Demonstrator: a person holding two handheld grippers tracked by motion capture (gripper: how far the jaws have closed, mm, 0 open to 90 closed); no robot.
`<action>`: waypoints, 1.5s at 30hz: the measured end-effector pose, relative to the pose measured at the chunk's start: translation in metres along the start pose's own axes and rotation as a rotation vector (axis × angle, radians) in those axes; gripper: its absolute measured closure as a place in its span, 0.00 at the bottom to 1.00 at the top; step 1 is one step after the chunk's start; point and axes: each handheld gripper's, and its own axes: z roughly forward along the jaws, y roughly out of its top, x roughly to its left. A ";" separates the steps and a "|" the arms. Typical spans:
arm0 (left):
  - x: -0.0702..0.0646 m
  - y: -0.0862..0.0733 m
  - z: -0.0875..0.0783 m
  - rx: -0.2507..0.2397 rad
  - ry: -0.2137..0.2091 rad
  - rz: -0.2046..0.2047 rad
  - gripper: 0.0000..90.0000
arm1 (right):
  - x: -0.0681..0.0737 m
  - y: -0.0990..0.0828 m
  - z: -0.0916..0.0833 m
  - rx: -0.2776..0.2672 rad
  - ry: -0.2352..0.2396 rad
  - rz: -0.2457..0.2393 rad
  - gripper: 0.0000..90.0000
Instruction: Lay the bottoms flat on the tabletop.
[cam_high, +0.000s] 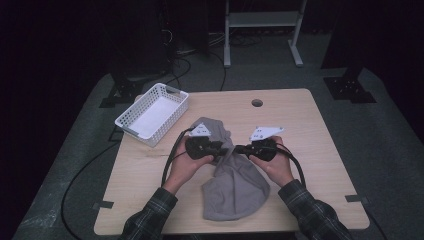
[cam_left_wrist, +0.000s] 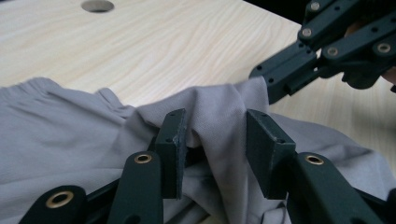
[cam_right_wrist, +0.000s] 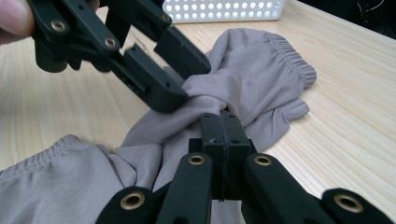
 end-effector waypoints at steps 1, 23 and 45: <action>0.000 0.001 0.000 0.000 0.002 -0.001 0.64 | 0.000 0.000 0.000 0.000 0.000 -0.001 1.00; 0.002 -0.003 -0.003 0.065 0.052 -0.020 1.00 | 0.000 0.000 -0.002 -0.001 -0.004 -0.009 1.00; 0.021 0.002 -0.037 -0.043 0.056 -0.103 1.00 | -0.032 -0.003 -0.045 -0.073 -0.097 0.055 1.00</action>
